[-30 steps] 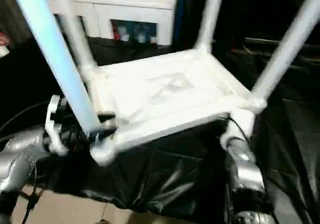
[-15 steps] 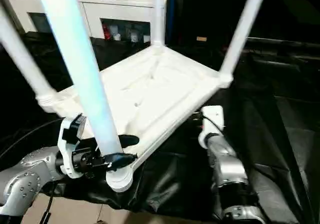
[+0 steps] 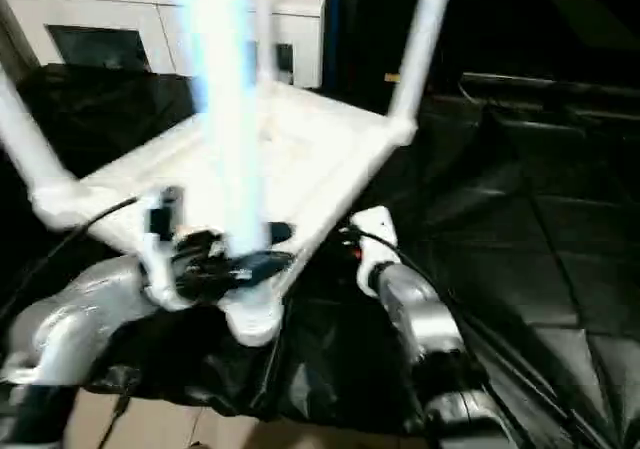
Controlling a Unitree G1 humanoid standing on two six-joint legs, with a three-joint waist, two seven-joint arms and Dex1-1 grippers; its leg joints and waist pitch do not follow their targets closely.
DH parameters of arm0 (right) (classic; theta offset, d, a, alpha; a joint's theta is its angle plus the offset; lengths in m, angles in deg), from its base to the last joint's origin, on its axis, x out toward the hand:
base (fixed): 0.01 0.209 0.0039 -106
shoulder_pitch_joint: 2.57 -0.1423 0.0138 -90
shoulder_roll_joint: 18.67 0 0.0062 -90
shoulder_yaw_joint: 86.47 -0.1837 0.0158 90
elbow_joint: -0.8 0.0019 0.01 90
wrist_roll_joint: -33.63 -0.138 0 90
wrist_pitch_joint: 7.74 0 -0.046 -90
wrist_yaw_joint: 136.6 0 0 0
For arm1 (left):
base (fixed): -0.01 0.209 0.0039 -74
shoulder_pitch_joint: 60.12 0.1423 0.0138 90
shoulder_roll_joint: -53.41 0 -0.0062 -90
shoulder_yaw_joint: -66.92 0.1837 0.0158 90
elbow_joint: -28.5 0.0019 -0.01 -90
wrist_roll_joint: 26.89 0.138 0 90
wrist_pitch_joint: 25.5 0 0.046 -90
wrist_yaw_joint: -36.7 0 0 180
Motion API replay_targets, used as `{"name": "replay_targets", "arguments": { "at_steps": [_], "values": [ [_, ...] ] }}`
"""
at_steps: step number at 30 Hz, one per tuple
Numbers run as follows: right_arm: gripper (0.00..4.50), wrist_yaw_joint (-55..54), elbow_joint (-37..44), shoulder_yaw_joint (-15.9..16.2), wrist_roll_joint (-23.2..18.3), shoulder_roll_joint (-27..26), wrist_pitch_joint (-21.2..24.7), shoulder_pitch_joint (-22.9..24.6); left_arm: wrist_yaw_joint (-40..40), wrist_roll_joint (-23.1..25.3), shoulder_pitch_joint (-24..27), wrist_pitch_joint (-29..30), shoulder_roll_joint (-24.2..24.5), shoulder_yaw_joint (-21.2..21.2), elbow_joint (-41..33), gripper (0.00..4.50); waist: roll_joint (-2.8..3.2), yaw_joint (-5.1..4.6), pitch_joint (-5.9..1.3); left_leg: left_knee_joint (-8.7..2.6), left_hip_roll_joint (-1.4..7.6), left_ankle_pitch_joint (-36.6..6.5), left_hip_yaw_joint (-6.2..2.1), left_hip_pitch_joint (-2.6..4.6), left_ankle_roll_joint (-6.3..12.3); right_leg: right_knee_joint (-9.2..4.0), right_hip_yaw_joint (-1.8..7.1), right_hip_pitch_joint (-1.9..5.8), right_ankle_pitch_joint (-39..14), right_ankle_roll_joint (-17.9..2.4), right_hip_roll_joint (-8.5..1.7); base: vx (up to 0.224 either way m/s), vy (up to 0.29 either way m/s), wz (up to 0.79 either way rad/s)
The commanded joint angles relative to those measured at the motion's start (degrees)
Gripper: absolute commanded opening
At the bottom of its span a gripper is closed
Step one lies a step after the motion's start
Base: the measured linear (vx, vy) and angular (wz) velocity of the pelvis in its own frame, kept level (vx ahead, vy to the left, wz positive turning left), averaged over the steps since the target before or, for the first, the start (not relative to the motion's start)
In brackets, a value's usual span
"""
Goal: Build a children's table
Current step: Rotate table base
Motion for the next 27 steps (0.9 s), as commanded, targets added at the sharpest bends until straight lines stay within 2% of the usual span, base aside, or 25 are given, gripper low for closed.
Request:
{"name": "replay_targets", "arguments": {
  "at_steps": [1,4,5,6,7,8,12,14,16,17,19,20,21,24,25,26,27],
  "values": [
    [3.74,3.23,-0.94,3.54,-0.24,-2.57,-0.70,-1.69,0.33,1.43,-1.31,-0.64,-1.33,3.93,0.35,3.22,0.22,0.72,-3.34,-4.24,0.51,-10.49,0.02,-0.25,-0.07,-3.77,2.13,3.42,-10.12,-11.34,-2.56,0.000,0.000,0.00],
    [3.74,3.60,-0.63,3.60,-0.07,-2.34,-0.59,-1.32,-1.08,4.60,-1.74,-2.34,-1.55,5.75,2.27,3.22,0.08,0.73,-3.26,-4.25,0.56,-12.30,0.09,0.17,0.06,-4.14,2.22,3.14,-12.04,-11.01,-2.51,0.000,0.000,0.00],
    [3.74,3.58,-1.36,3.43,0.54,-2.10,-1.12,-1.39,-1.34,6.62,-1.93,-4.00,-1.61,6.66,3.54,3.22,0.07,0.71,-3.22,-4.31,0.55,-12.80,0.07,0.13,0.06,-4.19,2.22,3.20,-12.90,-10.72,-2.49,0.000,0.000,0.00],
    [3.74,3.58,-1.36,3.43,0.54,-2.10,-1.12,-1.39,-1.34,6.62,-1.93,-4.00,-1.61,6.66,3.54,3.22,0.00,0.73,-3.19,-4.30,0.54,-13.18,0.06,0.14,0.03,-4.34,2.24,3.20,-14.19,-10.30,-2.61,0.000,0.000,0.00],
    [3.74,3.48,-1.77,3.26,1.04,-1.66,-1.84,-1.13,-1.98,8.81,-1.90,-5.52,-1.51,7.31,4.63,3.22,0.05,0.74,-3.25,-4.35,0.63,-13.04,-0.05,0.05,0.00,-4.32,2.23,3.32,-14.38,-10.14,-2.72,0.000,0.000,0.00],
    [3.74,3.47,-1.80,3.25,1.07,-1.63,-1.89,-1.12,-2.02,8.93,-1.89,-5.60,-1.51,7.35,4.69,3.22,0.04,0.72,-3.24,-4.35,0.64,-12.97,-0.06,0.02,0.01,-4.34,2.24,3.27,-14.35,-10.14,-2.71,0.000,0.000,0.00],
    [3.74,3.22,-1.65,3.02,1.39,-0.68,-2.63,-0.44,-3.52,12.34,-2.29,-9.66,-1.87,7.94,7.13,3.22,0.13,1.07,-3.25,-4.32,0.74,-13.19,0.03,0.40,0.02,-4.37,2.32,3.01,-13.64,-10.66,-2.62,0.000,0.000,0.00],
    [3.74,1.40,-1.12,1.71,1.70,0.29,-3.43,0.01,-7.15,17.16,-4.28,-15.29,-2.84,8.55,11.55,3.22,-0.12,1.36,-3.15,-4.30,0.66,-13.81,0.11,0.64,0.21,-4.73,2.34,2.83,-13.99,-10.28,-2.47,0.000,0.000,0.00],
    [3.74,-0.14,-0.45,0.20,1.72,1.11,-3.90,0.22,-10.18,20.82,-6.12,-19.11,-3.28,8.96,14.98,3.22,-0.05,1.70,-3.22,-4.37,0.71,-14.15,0.01,0.54,-0.06,-4.59,2.35,3.01,-14.83,-9.69,-2.67,0.000,0.000,0.00],
    [3.74,-0.14,-0.45,0.20,1.72,1.11,-3.90,0.22,-10.18,20.82,-6.12,-19.11,-3.28,8.96,14.98,3.22,-0.15,1.75,-3.14,-4.41,0.62,-14.41,0.06,0.50,-0.13,-4.73,2.34,2.97,-15.75,-9.26,-2.62,0.000,0.000,0.00],
    [3.74,-0.83,0.96,-1.64,1.14,2.66,-4.17,0.73,-12.96,24.43,-7.93,-22.96,-3.02,9.28,18.30,3.22,-0.14,2.04,-3.14,-4.48,0.59,-14.49,-0.05,0.47,-0.16,-4.99,2.32,2.95,-17.12,-8.33,-2.65,0.000,0.000,0.00],
    [3.74,-0.94,1.59,-2.32,0.83,3.34,-4.23,0.99,-13.81,25.59,-8.52,-24.18,-2.84,9.36,19.39,3.22,-0.16,2.41,-3.25,-4.36,0.69,-14.61,0.01,0.81,-0.33,-4.95,2.41,2.75,-17.12,-7.95,-2.67,0.000,0.000,0.00],
    [3.74,-0.02,2.93,-2.94,0.24,4.43,-3.98,1.66,-14.91,26.89,-9.09,-25.65,-2.61,9.42,20.35,3.22,-0.14,2.59,-3.22,-4.41,0.63,-14.70,-0.04,0.62,-0.40,-4.83,2.37,2.93,-16.86,-7.80,-2.61,0.000,0.000,0.00],
    [3.74,4.37,7.76,-3.32,-1.10,8.10,-3.10,4.30,-14.53,29.13,-9.54,-30.00,-1.96,9.48,21.77,3.22,-0.23,2.69,-3.30,-4.40,0.58,-14.39,-0.12,0.31,-0.19,-4.88,2.28,3.17,-17.21,-7.04,-2.71,0.000,0.000,0.00],
    [3.74,4.65,8.03,-3.32,-1.17,8.29,-3.04,4.45,-14.34,29.10,-9.51,-30.08,-1.91,9.47,21.76,3.22,-0.11,2.78,-3.25,-4.38,0.50,-14.54,-0.11,0.34,0.07,-5.03,2.25,3.08,-17.58,-6.95,-2.66,0.000,0.000,0.00],
    [3.74,6.17,9.45,-3.26,-1.53,9.27,-2.67,5.21,-13.15,28.67,-9.34,-30.11,-1.59,9.41,21.61,3.22,-0.31,2.83,-3.36,-4.29,0.61,-14.42,-0.06,0.43,0.34,-4.95,2.31,3.01,-17.17,-7.14,-2.71,0.000,0.000,0.00],
    [3.74,11.34,14.00,-2.40,-2.57,12.13,-1.45,7.59,-8.68,27.22,-8.65,-28.97,0.23,9.81,21.06,3.22,-0.29,2.97,-3.42,-4.28,0.63,-13.86,-0.07,0.30,0.75,-4.90,2.27,3.15,-16.17,-7.64,-2.72,0.000,0.000,0.00]
  ]
}}
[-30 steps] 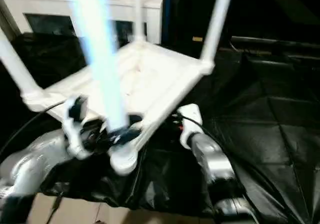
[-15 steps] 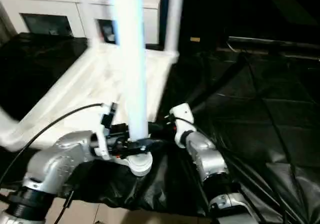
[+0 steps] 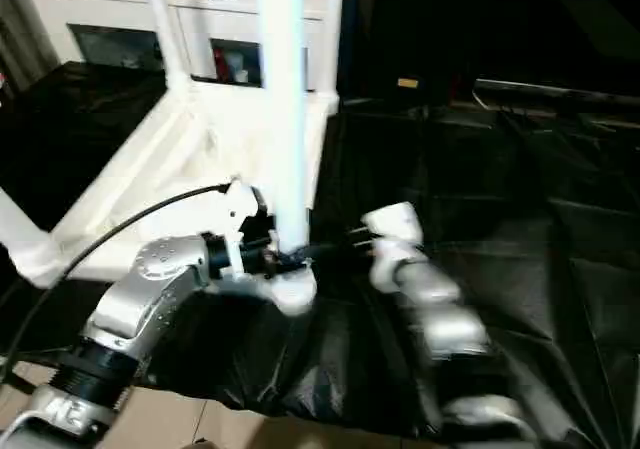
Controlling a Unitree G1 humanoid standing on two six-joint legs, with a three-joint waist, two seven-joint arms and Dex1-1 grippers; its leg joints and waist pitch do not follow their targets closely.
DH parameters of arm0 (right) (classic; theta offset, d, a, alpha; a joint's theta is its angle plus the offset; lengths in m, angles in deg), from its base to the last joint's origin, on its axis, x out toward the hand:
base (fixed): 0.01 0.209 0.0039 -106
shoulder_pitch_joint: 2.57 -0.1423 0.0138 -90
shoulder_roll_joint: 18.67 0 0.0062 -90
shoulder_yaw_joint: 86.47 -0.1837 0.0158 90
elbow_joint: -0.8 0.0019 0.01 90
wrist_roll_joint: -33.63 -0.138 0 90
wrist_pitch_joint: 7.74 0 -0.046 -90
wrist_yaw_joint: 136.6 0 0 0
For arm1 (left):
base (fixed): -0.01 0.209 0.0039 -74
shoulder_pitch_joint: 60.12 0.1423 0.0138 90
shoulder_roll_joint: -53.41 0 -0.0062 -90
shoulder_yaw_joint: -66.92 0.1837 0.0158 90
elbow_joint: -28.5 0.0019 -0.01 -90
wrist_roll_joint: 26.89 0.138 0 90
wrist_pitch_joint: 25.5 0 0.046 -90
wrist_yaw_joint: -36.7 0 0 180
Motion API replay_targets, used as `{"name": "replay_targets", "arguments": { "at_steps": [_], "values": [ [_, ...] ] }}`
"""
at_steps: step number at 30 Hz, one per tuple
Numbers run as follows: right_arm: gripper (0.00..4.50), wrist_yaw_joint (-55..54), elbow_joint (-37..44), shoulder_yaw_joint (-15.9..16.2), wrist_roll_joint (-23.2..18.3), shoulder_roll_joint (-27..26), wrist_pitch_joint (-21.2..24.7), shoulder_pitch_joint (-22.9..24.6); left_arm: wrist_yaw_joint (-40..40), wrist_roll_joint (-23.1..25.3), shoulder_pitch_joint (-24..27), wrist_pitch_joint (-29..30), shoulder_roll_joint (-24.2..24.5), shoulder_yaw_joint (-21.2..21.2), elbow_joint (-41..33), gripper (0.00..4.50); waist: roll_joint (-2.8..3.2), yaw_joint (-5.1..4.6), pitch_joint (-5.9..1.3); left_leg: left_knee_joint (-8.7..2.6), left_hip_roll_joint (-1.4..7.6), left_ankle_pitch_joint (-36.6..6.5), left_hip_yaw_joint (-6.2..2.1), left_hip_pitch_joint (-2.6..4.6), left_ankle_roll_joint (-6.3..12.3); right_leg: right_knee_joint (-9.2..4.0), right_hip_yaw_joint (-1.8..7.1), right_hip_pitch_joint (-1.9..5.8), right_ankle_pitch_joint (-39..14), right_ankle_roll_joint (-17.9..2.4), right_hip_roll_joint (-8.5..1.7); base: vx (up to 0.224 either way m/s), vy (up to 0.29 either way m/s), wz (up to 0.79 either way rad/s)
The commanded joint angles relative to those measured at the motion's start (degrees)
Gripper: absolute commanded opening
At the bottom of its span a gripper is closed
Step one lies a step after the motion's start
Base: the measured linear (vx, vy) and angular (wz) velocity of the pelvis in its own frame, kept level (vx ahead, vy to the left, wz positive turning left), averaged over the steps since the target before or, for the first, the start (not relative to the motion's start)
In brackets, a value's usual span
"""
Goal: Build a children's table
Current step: Rotate table base
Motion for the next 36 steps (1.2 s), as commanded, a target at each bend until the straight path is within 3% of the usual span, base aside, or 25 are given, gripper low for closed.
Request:
{"name": "replay_targets", "arguments": {
  "at_steps": [1,3,4,7,8,13,16,21,22,28,36],
  "values": [
    [3.74,5.05,4.73,0.79,-1.55,1.89,1.35,1.46,3.85,-0.65,0.34,0.35,1.80,-0.17,-0.30,3.22,-0.22,0.65,-3.42,-4.21,0.72,-13.54,-0.07,-0.29,1.25,-4.67,2.26,3.12,-15.16,-8.40,-2.75,0.000,0.000,0.00],
    [3.74,6.59,6.15,1.18,-1.80,2.75,1.74,2.20,5.16,-0.85,0.48,0.24,2.42,0.08,-0.17,3.22,-0.18,0.48,-3.44,-4.21,0.67,-13.51,-0.08,-0.33,1.35,-4.64,2.10,3.06,-15.18,-9.19,-2.71,0.000,0.000,0.00],
    [3.74,9.91,9.04,2.28,-2.23,4.89,2.30,3.84,7.55,0.06,0.25,-0.61,4.26,1.22,1.23,3.22,-0.10,0.77,-3.42,-4.13,0.84,-13.70,-0.01,0.01,1.77,-4.77,2.25,2.90,-14.79,-9.33,-2.74,0.000,0.000,0.00],
    [3.74,15.92,14.81,4.96,-2.01,10.12,2.68,7.16,11.81,3.76,-1.97,-3.98,8.40,3.54,7.66,3.22,0.08,0.84,-3.43,-4.17,0.81,-13.49,-0.04,-0.08,2.15,-4.48,2.30,2.93,-12.90,-9.23,-2.61,0.000,0.000,0.00],
    [3.74,17.22,16.05,5.49,-1.92,11.55,2.74,7.79,12.73,4.98,-3.31,-5.33,9.37,3.83,10.39,2.96,0.01,0.95,-3.35,-4.20,0.71,-13.66,-0.04,-0.05,2.18,-4.74,2.21,2.90,-13.48,-9.10,-2.53,0.000,0.000,0.00],
    [3.74,19.84,18.39,6.03,-1.95,13.85,3.35,8.82,14.79,6.96,-5.86,-7.79,10.95,4.12,15.01,2.67,-0.01,1.56,-3.18,-4.34,0.84,-15.83,-0.09,0.19,1.37,-5.07,2.22,2.73,-17.66,-9.11,-3.02,0.000,0.000,0.00],
    [3.74,23.57,21.99,6.60,-3.04,16.42,5.54,9.86,17.06,8.82,-9.52,-10.29,12.60,4.90,20.46,2.42,0.14,1.86,-3.33,-4.34,1.01,-15.59,-0.17,0.28,1.18,-4.82,2.32,2.82,-16.14,-9.37,-3.02,0.000,0.000,0.00],
    [4.15,26.85,26.12,7.34,-5.79,18.72,8.94,10.84,20.13,9.02,-13.20,-12.40,12.31,5.08,26.27,1.96,0.16,2.67,-3.52,-4.16,1.13,-13.95,-0.19,0.10,1.33,-4.32,2.30,3.04,-12.90,-10.74,-3.23,0.000,0.000,0.00],
    [4.41,27.61,26.98,7.48,-6.23,19.24,9.54,11.10,21.51,9.59,-14.01,-12.73,12.50,5.51,27.60,1.71,0.10,2.70,-3.45,-4.11,0.99,-13.82,-0.09,0.13,1.46,-4.48,2.26,2.98,-12.84,-10.82,-3.10,0.000,0.000,0.00],
    [4.50,29.52,29.50,7.34,-7.36,20.58,11.90,11.95,25.41,12.16,-17.40,-15.39,12.45,6.98,33.95,1.27,0.13,3.41,-3.48,-4.05,1.08,-13.83,-0.06,0.27,1.25,-4.42,2.30,3.07,-12.60,-11.24,-3.25,0.000,0.000,0.00],
    [4.50,29.90,30.62,7.56,-8.12,21.59,13.57,12.16,28.26,14.11,-19.45,-17.02,12.05,7.93,38.65,0.79,0.11,3.55,-3.28,-4.35,1.14,-16.08,-0.22,0.42,0.39,-4.89,2.31,3.04,-17.35,-10.18,-3.54,0.000,0.000,0.00]
  ]
}}
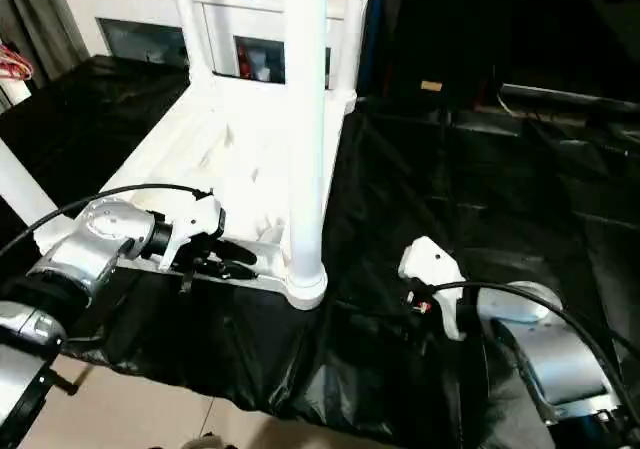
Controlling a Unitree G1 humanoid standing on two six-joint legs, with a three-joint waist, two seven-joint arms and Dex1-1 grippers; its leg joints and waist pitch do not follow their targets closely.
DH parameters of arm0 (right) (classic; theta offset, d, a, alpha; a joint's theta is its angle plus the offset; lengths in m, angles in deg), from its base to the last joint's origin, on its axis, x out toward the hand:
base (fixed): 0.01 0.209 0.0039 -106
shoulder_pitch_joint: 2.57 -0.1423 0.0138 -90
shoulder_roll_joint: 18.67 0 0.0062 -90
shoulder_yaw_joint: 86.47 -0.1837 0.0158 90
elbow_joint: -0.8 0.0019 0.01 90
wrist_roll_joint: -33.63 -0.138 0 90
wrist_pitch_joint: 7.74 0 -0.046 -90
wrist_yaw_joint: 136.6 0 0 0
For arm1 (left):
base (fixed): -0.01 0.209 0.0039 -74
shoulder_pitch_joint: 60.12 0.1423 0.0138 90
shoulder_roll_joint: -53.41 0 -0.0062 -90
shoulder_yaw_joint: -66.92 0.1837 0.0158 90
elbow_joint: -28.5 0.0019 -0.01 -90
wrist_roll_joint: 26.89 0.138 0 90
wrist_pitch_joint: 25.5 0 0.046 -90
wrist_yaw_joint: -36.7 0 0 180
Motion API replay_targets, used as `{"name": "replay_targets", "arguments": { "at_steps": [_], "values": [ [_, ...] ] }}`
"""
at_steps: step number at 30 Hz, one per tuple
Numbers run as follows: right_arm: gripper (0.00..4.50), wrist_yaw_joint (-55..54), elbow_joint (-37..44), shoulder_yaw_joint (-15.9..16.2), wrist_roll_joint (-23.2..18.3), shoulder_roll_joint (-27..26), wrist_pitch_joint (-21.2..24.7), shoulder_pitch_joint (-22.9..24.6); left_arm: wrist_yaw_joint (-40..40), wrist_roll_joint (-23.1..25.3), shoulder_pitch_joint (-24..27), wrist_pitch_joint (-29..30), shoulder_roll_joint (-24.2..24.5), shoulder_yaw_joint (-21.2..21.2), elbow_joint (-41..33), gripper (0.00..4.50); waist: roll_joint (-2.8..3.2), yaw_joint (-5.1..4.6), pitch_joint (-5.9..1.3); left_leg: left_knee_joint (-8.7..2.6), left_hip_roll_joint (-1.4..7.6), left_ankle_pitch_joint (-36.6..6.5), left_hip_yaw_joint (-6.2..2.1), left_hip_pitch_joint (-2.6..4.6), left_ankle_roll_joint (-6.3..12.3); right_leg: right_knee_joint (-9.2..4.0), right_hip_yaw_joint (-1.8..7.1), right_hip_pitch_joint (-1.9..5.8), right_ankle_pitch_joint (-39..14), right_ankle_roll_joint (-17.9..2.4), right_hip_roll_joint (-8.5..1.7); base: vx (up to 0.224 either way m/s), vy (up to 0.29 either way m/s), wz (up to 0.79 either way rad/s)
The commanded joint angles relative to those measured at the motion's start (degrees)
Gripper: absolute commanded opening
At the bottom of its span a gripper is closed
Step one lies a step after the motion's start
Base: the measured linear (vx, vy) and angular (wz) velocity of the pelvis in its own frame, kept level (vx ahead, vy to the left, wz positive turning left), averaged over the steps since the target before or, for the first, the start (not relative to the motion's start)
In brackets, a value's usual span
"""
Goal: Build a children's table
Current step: Rotate table base, then rotate leg to tighten
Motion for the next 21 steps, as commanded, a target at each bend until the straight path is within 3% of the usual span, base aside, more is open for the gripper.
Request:
{"name": "replay_targets", "arguments": {
  "at_steps": [1,4,8,12,16,18,21],
  "values": [
    [4.50,0.32,1.65,-0.22,-0.95,0.81,0.87,-0.12,1.16,2.67,-0.45,-0.34,-0.08,1.90,2.37,0.61,-0.01,0.29,-3.29,-4.36,1.17,-16.01,-0.19,0.25,0.40,-4.82,2.31,2.85,-17.73,-9.84,-3.39,0.000,0.000,0.00],
    [4.50,0.30,1.87,-0.22,-0.93,0.81,1.23,-0.09,1.59,3.19,-0.65,-1.15,-0.34,2.03,3.45,0.41,-0.14,0.27,-3.39,-4.35,1.19,-15.47,-0.30,0.15,0.47,-4.82,2.31,2.99,-18.02,-9.41,-3.51,0.000,0.000,0.00],
    [4.50,0.45,2.02,0.06,-1.07,0.91,2.00,-0.07,2.00,4.61,-0.96,-2.11,-0.78,2.63,5.07,0.09,-0.11,0.26,-3.50,-4.21,1.25,-13.67,-0.25,-0.03,0.75,-4.23,2.29,3.09,-13.01,-10.94,-3.33,0.000,0.000,0.00],
    [4.50,0.12,2.06,0.23,-0.85,1.06,1.92,0.01,-0.16,5.78,-1.47,-3.35,-1.11,2.61,6.35,0.09,-0.05,0.27,-3.55,-4.07,1.22,-13.40,-0.15,0.01,0.97,-4.02,2.28,3.19,-10.63,-12.10,-3.38,0.000,0.000,0.00],
    [4.50,-0.23,2.02,0.36,-0.71,1.10,1.73,0.08,0.32,5.85,-1.92,-3.12,-1.40,2.07,7.39,0.50,-0.10,0.20,-3.32,-4.18,1.10,-14.53,-0.10,0.07,0.93,-4.49,2.28,3.18,-14.33,-11.27,-3.47,0.000,0.000,0.00],
    [4.50,-0.39,2.01,0.36,-0.58,1.07,1.67,0.08,1.71,5.45,-2.01,-2.58,-1.50,1.49,7.77,0.50,0.02,0.19,-3.28,-4.24,1.08,-15.23,-0.18,0.15,0.77,-4.75,2.28,3.08,-17.12,-10.27,-3.51,0.000,0.000,0.00],
    [4.50,-0.99,2.07,-0.02,-0.55,0.59,1.01,-0.03,3.54,4.38,-1.76,-1.47,-1.56,0.68,7.46,0.25,0.07,0.19,-3.31,-4.35,1.23,-15.04,-0.24,0.15,0.59,-4.67,2.29,3.04,-15.98,-10.73,-3.48,0.000,0.000,0.00]
  ]
}}
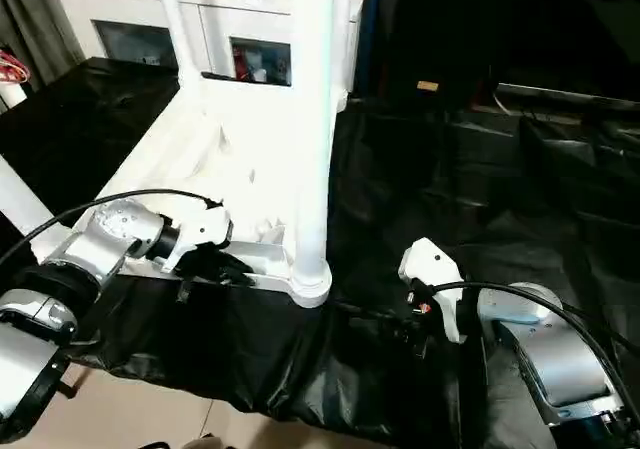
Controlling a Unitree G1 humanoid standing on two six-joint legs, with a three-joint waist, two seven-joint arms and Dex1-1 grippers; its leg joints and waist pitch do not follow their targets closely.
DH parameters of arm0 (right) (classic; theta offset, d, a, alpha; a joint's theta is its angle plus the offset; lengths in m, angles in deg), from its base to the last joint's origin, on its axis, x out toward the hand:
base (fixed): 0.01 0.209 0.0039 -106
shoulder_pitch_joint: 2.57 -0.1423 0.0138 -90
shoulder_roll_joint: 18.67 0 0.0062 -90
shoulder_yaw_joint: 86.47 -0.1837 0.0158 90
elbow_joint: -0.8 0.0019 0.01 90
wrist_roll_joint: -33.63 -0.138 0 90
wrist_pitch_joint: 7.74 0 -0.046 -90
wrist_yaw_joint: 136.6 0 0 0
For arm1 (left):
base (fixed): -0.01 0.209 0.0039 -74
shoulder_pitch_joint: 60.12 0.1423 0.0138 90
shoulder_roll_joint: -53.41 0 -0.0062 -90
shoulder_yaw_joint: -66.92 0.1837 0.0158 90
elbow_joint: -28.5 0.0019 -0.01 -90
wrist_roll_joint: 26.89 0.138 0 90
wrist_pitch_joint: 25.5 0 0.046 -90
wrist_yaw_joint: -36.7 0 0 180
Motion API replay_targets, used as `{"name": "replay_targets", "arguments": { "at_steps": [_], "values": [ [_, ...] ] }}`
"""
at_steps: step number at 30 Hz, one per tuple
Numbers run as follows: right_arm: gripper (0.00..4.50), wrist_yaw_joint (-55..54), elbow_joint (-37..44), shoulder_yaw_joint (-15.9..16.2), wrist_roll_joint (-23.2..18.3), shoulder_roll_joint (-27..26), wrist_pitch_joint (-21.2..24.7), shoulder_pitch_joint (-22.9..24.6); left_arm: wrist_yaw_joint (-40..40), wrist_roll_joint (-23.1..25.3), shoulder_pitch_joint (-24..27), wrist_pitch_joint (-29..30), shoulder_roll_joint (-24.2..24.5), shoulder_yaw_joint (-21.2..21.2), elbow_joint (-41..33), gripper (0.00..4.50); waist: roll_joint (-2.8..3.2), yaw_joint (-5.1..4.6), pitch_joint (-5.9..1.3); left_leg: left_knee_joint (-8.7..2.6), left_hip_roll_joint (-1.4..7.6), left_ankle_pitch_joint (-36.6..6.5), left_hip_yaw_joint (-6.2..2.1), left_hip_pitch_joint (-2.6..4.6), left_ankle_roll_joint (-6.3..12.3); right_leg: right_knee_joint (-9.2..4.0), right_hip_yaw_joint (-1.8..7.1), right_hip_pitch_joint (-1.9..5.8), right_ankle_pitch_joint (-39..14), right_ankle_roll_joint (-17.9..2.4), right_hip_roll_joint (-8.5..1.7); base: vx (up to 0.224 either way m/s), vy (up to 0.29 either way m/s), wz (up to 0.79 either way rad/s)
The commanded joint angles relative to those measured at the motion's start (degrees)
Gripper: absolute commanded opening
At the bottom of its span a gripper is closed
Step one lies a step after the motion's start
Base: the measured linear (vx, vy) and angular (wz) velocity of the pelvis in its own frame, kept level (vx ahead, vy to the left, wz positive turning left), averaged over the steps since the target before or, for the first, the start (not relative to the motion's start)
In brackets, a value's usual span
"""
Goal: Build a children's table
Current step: Rotate leg to tighten
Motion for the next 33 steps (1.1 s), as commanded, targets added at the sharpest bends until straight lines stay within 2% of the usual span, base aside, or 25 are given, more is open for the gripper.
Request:
{"name": "replay_targets", "arguments": {
  "at_steps": [1,4,6,7,9,10,14,16,17,20,23,24,27,28,30,31,33],
  "values": [
    [4.50,-0.78,0.88,-0.55,-0.20,-0.06,-0.12,-0.28,1.97,-0.46,0.88,1.08,-0.01,-0.28,0.32,0.20,0.00,0.44,-3.34,-4.34,1.27,-14.97,-0.32,0.10,0.56,-4.60,2.30,3.00,-15.45,-10.93,-3.42,0.000,0.000,0.00],
    [4.50,-3.86,0.09,-2.05,-0.44,-2.55,-1.37,-1.90,1.88,-1.73,1.79,2.90,-0.79,-1.02,-1.36,0.06,0.10,0.30,-3.53,-4.24,1.28,-14.01,-0.34,-0.11,0.35,-4.01,2.27,3.13,-11.16,-12.45,-3.37,0.000,0.000,0.00],
    [4.50,-4.53,-0.72,-0.79,0.24,-3.97,-2.43,-2.62,-0.26,-1.67,3.28,4.18,-2.44,-0.77,-3.47,0.06,-0.18,0.18,-3.60,-4.08,1.38,-13.50,-0.22,0.05,0.64,-3.76,2.32,3.11,-8.84,-13.53,-3.41,0.000,0.000,0.00],
    [4.50,-4.53,-0.72,-0.79,0.24,-3.97,-2.43,-2.62,-0.26,-1.67,3.28,4.18,-2.44,-0.77,-3.47,0.06,-0.04,0.19,-3.47,-4.13,1.38,-13.61,-0.23,0.00,0.73,-3.83,2.32,3.07,-9.04,-13.69,-3.48,0.000,0.000,0.00],
    [4.50,-4.17,-0.64,0.17,0.23,-4.57,-2.67,-2.78,-1.68,-1.64,3.99,4.41,-3.58,-1.02,-3.98,0.06,0.03,0.33,-3.47,-4.06,1.24,-13.66,-0.13,0.01,1.18,-4.01,2.31,3.12,-9.99,-13.39,-3.36,0.000,0.000,0.00],
    [4.50,-3.79,-0.75,1.01,-0.07,-5.20,-2.53,-3.09,-3.41,-1.24,4.89,4.54,-4.94,-1.32,-4.52,0.06,-0.49,0.25,-3.44,-4.09,1.26,-13.51,-0.09,-0.06,1.33,-4.07,2.31,3.20,-10.05,-13.22,-3.34,0.000,0.000,0.00],
    [4.50,-3.41,-0.66,1.99,0.24,-5.41,-2.49,-3.49,-5.41,-0.94,6.20,5.25,-6.00,-1.32,-5.64,0.06,-0.39,0.39,-3.20,-4.33,1.25,-14.86,-0.16,0.05,1.39,-4.55,2.32,3.01,-14.92,-11.43,-3.49,0.000,0.000,0.00],
    [4.50,-4.22,-2.23,3.18,1.97,-5.84,-3.85,-4.43,-6.71,-0.96,7.45,5.75,-6.56,-1.44,-7.20,0.06,-0.36,0.37,-3.23,-4.37,1.28,-15.50,-0.19,0.17,1.12,-4.75,2.36,2.89,-17.20,-10.51,-3.65,0.000,0.000,0.00],
    [4.50,-4.22,-2.23,3.18,1.97,-5.84,-3.85,-4.43,-6.71,-0.96,7.45,5.75,-6.56,-1.44,-7.20,0.06,-0.32,0.19,-3.15,-4.50,1.28,-15.63,-0.28,-0.01,0.88,-4.81,2.32,2.88,-18.02,-10.17,-3.64,0.000,0.000,0.00],
    [4.50,-7.56,-6.67,3.93,4.71,-7.76,-5.28,-6.66,-8.14,-1.64,8.33,7.41,-7.37,-2.19,-9.35,0.06,-0.51,-0.09,-3.21,-4.46,1.15,-15.30,-0.23,0.06,0.75,-4.86,2.25,2.69,-18.82,-9.92,-3.62,0.000,0.000,0.00],
    [4.50,-9.73,-9.40,3.94,5.56,-9.05,-5.43,-8.28,-8.28,-1.28,8.92,8.07,-7.43,-2.18,-10.61,0.06,-0.46,-0.14,-3.31,-4.38,1.11,-14.18,-0.16,0.01,0.99,-4.82,2.32,2.71,-18.11,-9.75,-3.56,0.000,0.000,0.00],
    [4.50,-9.64,-9.90,3.98,5.24,-9.47,-5.48,-8.74,-8.51,-1.33,9.05,8.34,-7.49,-2.30,-10.82,0.06,-0.64,-0.11,-3.44,-4.28,1.13,-13.53,-0.11,-0.03,1.25,-4.73,2.36,2.78,-16.91,-9.71,-3.53,0.000,0.000,0.00],
    [4.50,-9.93,-10.84,3.81,4.54,-10.48,-4.96,-9.66,-8.63,-1.63,9.44,8.95,-7.56,-2.45,-11.52,0.06,-0.41,-0.16,-3.54,-4.23,1.12,-12.28,-0.11,-0.16,1.68,-4.37,2.29,2.80,-14.34,-10.35,-3.42,0.000,0.000,0.00],
    [4.50,-9.69,-11.76,3.85,4.32,-11.03,-5.12,-10.22,-8.69,-1.65,9.78,9.39,-7.49,-2.42,-12.24,0.06,-0.74,-0.19,-3.54,-4.19,1.15,-12.10,-0.06,-0.17,1.85,-4.28,2.30,2.84,-13.54,-10.56,-3.39,0.000,0.000,0.00],
    [4.33,-9.23,-12.74,3.98,4.51,-11.36,-5.40,-10.68,-8.79,-1.65,10.05,9.92,-7.48,-2.50,-12.94,0.02,-0.46,-0.16,-3.48,-4.25,1.20,-12.49,-0.06,-0.11,1.85,-4.34,2.30,2.78,-14.22,-10.69,-3.47,0.000,0.000,0.00],
    [4.33,-9.23,-12.74,3.98,4.51,-11.36,-5.40,-10.68,-8.79,-1.65,10.05,9.92,-7.48,-2.50,-12.94,0.02,-0.63,-0.17,-3.50,-4.22,1.17,-12.42,-0.03,-0.13,1.88,-4.34,2.31,2.79,-14.12,-10.66,-3.44,0.000,0.000,0.00],
    [4.23,-9.14,-13.65,3.82,4.29,-11.98,-5.80,-11.09,-8.88,-1.66,10.27,10.45,-7.44,-2.56,-13.55,0.00,-0.50,-0.21,-3.46,-4.30,1.15,-12.68,-0.05,-0.18,1.75,-4.40,2.29,2.80,-14.74,-10.52,-3.47,0.000,0.000,0.00]
  ]
}}
